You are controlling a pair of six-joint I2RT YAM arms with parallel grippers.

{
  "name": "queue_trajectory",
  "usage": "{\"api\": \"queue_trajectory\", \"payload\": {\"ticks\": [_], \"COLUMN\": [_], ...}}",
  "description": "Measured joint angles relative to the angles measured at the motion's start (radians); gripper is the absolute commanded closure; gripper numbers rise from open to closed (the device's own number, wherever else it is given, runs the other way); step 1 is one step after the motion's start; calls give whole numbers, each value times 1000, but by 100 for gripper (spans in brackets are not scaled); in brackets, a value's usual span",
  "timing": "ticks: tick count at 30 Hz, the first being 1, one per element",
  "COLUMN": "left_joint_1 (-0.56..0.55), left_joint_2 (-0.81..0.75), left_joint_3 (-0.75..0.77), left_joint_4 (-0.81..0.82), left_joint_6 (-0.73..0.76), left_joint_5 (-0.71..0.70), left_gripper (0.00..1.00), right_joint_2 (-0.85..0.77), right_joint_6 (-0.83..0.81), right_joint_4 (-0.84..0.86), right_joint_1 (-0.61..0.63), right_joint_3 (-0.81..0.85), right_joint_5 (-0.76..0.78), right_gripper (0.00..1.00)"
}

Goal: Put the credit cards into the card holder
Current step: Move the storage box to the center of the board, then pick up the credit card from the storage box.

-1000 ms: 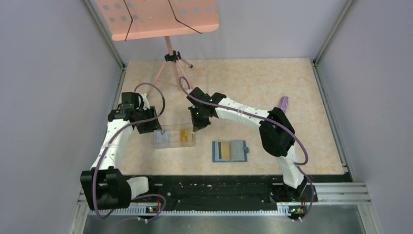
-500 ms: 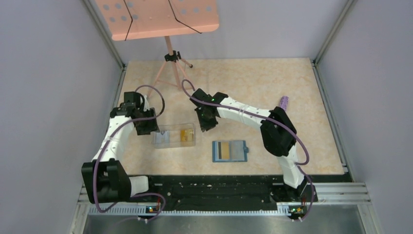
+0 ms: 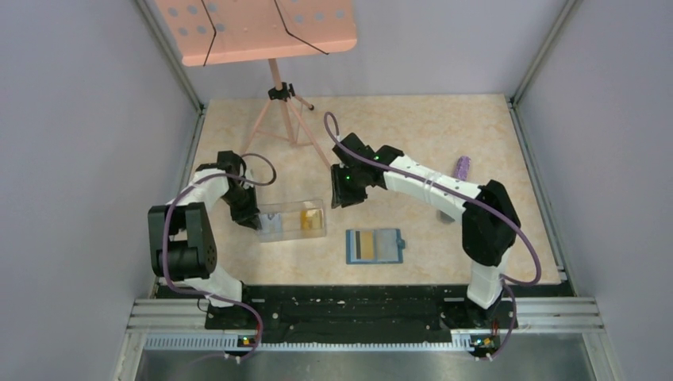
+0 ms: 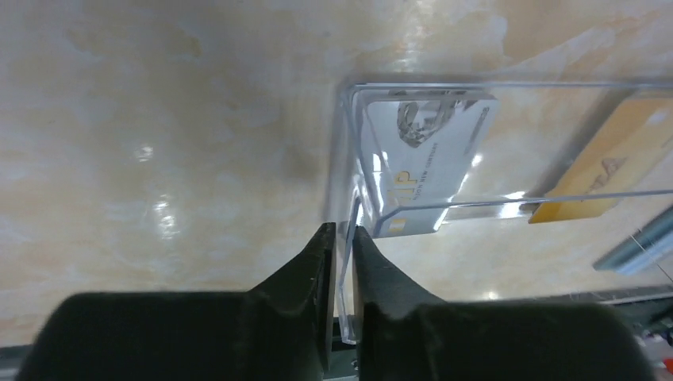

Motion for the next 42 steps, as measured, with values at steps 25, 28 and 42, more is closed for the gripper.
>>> {"api": "queue_trajectory", "payload": {"ticks": [25, 28, 42], "left_joint_1": [-259, -317, -367], "left_joint_2": [102, 107, 105], "left_joint_3": [68, 68, -11], "left_joint_4": [137, 164, 245], "left_joint_6": [-231, -256, -324], "left_joint_5": [119, 154, 309], "left_gripper": [87, 84, 74], "right_joint_2": [-54, -48, 79], "right_joint_6": [26, 31, 31], "right_joint_4": [32, 92, 221], "right_joint_1": [-27, -20, -16], "right_joint_3": [-70, -76, -103], "right_joint_5": [-52, -70, -119], "right_gripper": [68, 68, 81]}}
